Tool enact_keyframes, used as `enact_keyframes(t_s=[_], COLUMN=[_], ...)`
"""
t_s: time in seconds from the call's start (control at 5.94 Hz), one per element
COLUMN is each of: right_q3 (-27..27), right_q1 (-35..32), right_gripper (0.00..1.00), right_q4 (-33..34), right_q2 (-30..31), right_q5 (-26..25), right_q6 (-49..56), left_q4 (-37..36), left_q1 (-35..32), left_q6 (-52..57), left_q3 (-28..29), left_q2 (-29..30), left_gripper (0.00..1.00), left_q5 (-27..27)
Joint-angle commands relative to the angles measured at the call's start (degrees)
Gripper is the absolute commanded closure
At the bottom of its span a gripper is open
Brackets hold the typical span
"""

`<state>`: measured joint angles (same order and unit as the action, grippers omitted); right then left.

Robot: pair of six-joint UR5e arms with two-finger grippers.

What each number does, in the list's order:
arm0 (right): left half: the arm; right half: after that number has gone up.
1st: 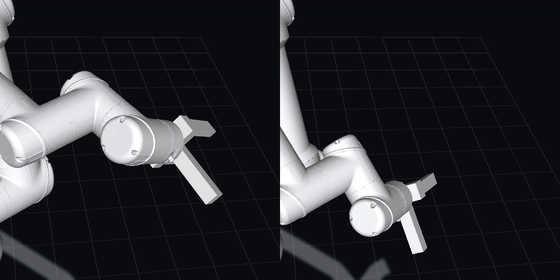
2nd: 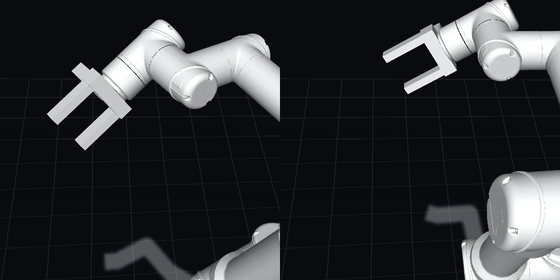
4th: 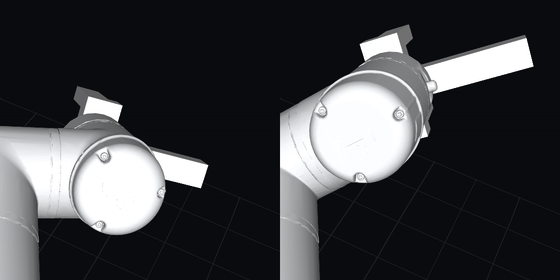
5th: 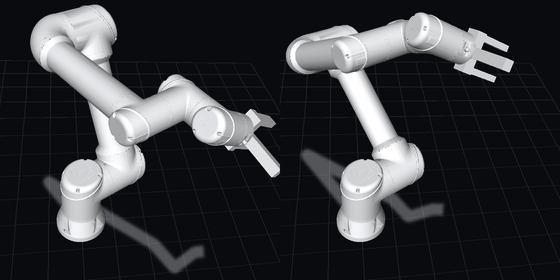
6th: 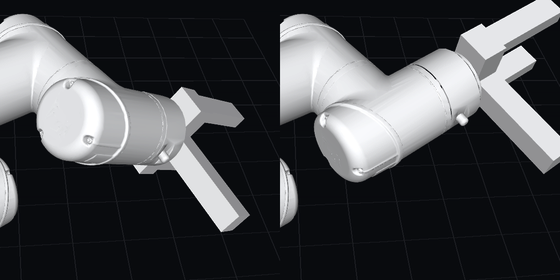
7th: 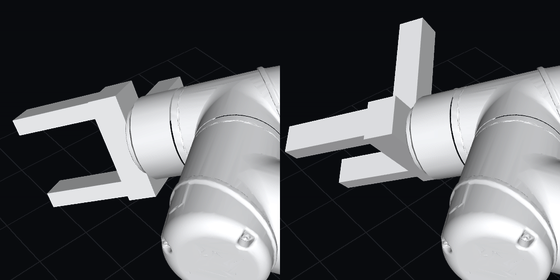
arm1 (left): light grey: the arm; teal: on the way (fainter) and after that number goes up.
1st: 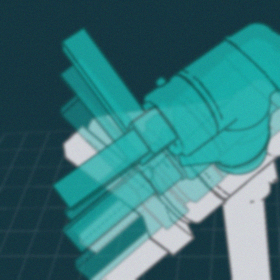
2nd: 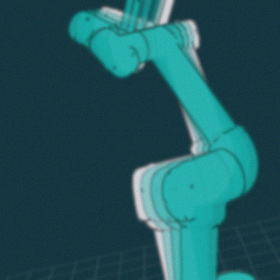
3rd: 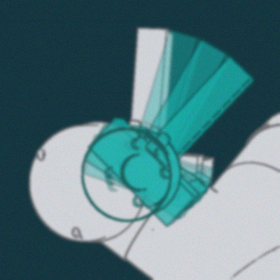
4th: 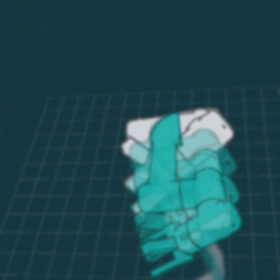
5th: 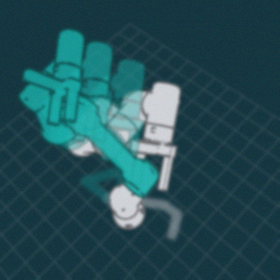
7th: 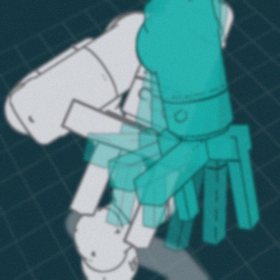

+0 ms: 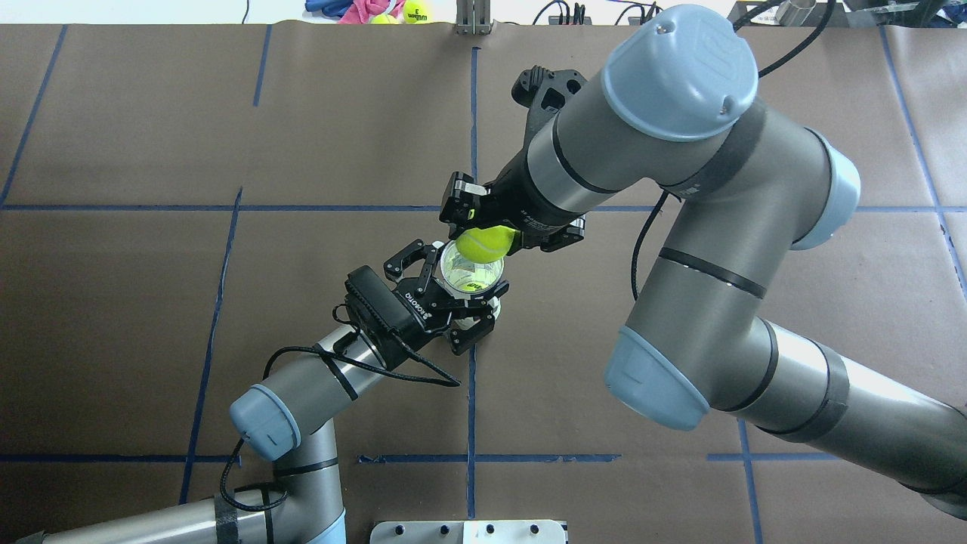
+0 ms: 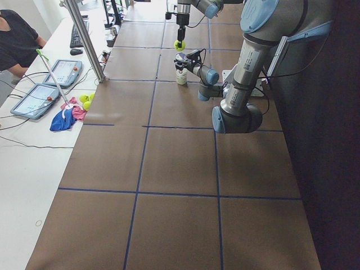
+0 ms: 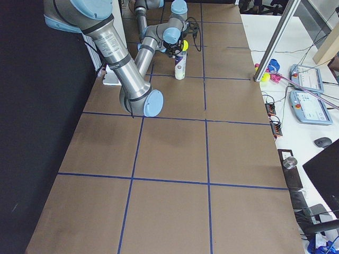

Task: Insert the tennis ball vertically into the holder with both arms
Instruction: 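Release the second ball into the can from the right gripper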

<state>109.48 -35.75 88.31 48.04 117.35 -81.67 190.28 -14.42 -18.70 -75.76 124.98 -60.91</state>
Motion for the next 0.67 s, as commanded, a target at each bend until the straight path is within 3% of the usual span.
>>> enact_keyframes(t_s=[0.0,0.17,0.51], right_q3=[-1.38,-1.29,-0.94], right_q1=[0.68,1.2,1.21], right_gripper=[0.62,0.06,0.0], right_q4=[-0.07,-1.03,-1.3], right_q2=[-1.02,-1.02,-0.76], right_q5=[-0.54,-1.15,-1.42], right_q6=[0.1,-0.24,0.28], left_q4=[0.0,0.0,0.0], left_q1=[-0.09,-0.09,-0.09], left_q6=[-0.02,-0.02,-0.02], left_q3=[0.0,0.0,0.0], left_q2=[0.0,0.0,0.09], left_gripper=[0.11,0.1,0.1], left_q5=[0.0,0.0,0.0])
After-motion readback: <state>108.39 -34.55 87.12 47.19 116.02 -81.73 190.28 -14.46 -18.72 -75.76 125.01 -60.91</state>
